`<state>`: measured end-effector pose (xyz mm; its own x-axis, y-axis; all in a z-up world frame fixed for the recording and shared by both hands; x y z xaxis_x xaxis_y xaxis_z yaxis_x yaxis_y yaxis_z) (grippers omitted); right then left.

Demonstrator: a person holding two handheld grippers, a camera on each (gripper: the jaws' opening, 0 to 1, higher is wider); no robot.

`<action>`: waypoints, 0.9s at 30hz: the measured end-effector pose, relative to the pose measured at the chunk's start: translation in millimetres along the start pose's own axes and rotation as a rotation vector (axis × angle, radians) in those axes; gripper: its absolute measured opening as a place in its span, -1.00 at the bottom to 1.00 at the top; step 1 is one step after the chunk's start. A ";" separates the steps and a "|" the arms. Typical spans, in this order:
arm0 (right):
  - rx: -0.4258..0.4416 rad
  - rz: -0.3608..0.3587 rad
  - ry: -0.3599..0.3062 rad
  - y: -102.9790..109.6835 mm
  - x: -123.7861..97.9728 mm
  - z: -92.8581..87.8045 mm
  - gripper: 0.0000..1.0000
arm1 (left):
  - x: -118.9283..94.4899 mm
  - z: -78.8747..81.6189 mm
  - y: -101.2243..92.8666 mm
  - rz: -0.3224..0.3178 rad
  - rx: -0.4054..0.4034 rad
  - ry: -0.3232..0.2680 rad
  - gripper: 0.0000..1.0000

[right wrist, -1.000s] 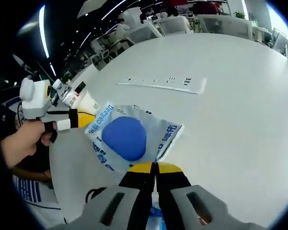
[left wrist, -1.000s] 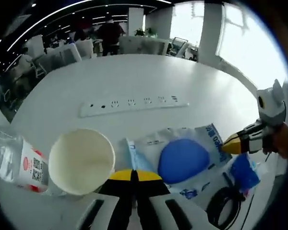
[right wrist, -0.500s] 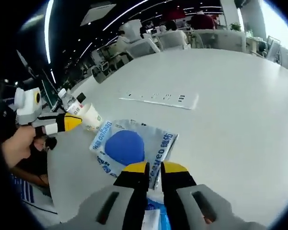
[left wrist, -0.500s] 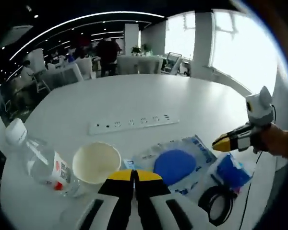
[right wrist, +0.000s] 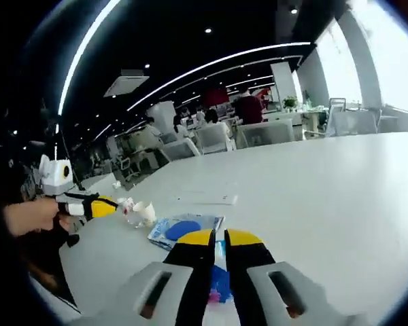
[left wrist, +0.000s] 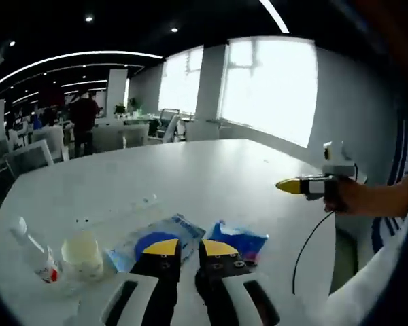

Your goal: Arrange the tabletop items into an orderly group along one side of the table until the central work area is clear of visible clutter.

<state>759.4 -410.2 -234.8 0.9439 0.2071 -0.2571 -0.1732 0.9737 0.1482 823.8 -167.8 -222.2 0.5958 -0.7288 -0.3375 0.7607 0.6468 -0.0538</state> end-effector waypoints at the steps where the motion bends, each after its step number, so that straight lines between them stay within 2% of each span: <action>1: -0.005 -0.021 0.011 1.2 -12.8 -13.1 -0.71 | -5.3 -10.8 -7.5 0.002 -0.054 0.032 -0.79; 2: -0.037 -0.074 -0.019 2.9 -33.8 -23.7 -0.54 | -12.2 -22.1 -23.4 -0.016 -0.111 0.038 -0.74; 3: -0.056 -0.080 0.002 9.9 -45.6 -33.2 -0.34 | -17.2 -25.8 -31.3 -0.020 -0.109 0.011 -0.70; 4: -0.045 -0.105 0.047 12.6 -61.2 -48.3 -0.19 | -25.1 -37.5 -37.7 -0.011 -0.107 0.009 -0.65; 5: -0.035 -0.136 0.044 14.5 -69.1 -53.0 -0.05 | -30.3 -41.5 -43.9 -0.013 -0.107 -0.005 -0.61; 6: -0.047 -0.169 0.064 13.5 -77.3 -62.5 -0.04 | -36.4 -48.4 -50.7 -0.019 -0.127 0.003 -0.63; 7: -0.016 -0.169 0.120 17.4 -82.6 -73.2 -0.14 | -40.4 -54.4 -55.1 -0.045 -0.142 0.030 -0.64; 8: 0.011 -0.146 0.136 22.6 -83.6 -78.8 -0.22 | -42.4 -55.6 -55.7 -0.058 -0.134 0.035 -0.60; 9: 0.058 -0.156 0.128 25.6 -82.3 -80.5 -0.35 | -45.9 -54.8 -49.5 -0.032 -0.118 0.034 -0.55; 10: 0.048 -0.156 0.132 26.7 -79.3 -83.7 -0.43 | -47.3 -51.4 -40.9 -0.003 -0.136 0.021 -0.48; 11: 0.076 -0.153 0.117 29.0 -75.9 -83.2 -0.43 | -45.9 -46.3 -36.0 0.008 -0.172 -0.011 -0.35; 12: 0.076 -0.152 0.108 30.4 -72.2 -81.0 -0.38 | -43.9 -43.6 -30.6 0.016 -0.173 -0.016 -0.30; 14: -0.011 -0.145 0.090 31.2 -61.3 -71.6 -0.38 | -41.8 -38.8 -21.2 0.014 -0.168 -0.007 -0.36; 15: 0.019 -0.152 0.087 33.0 -56.7 -66.9 -0.41 | -42.3 -32.5 -17.0 0.021 -0.139 -0.028 -0.35; 16: 0.030 -0.145 0.074 33.7 -52.2 -63.3 -0.40 | -43.2 -32.8 -9.7 0.044 -0.139 -0.023 -0.32; 18: 0.017 -0.141 0.075 35.2 -42.4 -59.5 -0.40 | -42.5 -32.2 -6.4 0.033 -0.166 -0.014 -0.19; 19: 0.006 -0.136 0.070 37.0 -38.5 -56.7 -0.39 | -42.1 -30.8 -4.9 0.032 -0.175 -0.021 -0.06; 20: 0.016 -0.127 0.072 38.6 -33.0 -54.7 -0.35 | -43.1 -30.2 -0.2 0.067 -0.200 -0.011 0.05; 22: 0.017 -0.128 0.076 40.8 -27.9 -51.4 -0.34 | -43.9 -29.0 2.8 0.065 -0.200 -0.006 0.20; 25: 0.037 -0.118 0.085 48.1 -22.1 -43.4 -0.22 | -47.4 -28.3 8.5 0.062 -0.206 -0.006 0.27; 26: 0.034 -0.120 0.096 48.8 -20.8 -42.9 -0.20 | -48.5 -29.5 8.8 0.060 -0.209 0.012 0.29; 27: 0.041 -0.127 0.116 49.7 -20.2 -43.0 -0.18 | -51.2 -30.0 14.1 0.090 -0.194 0.015 0.31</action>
<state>719.7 -361.9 -263.3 0.9185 0.0943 -0.3840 -0.0406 0.9885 0.1456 796.3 -114.6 -233.9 0.6542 -0.6636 -0.3629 0.6397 0.7415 -0.2027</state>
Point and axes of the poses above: the point that each gripper's makers call its tool centre point, and the gripper's own axes: x roughly forward along the fingers, y roughly to its left, z roughly out of its top, the point moved 2 cm from there along -x, roughly backward along the fingers, and after that the axes turned 1 degree about -y, right-handed, at the moved point
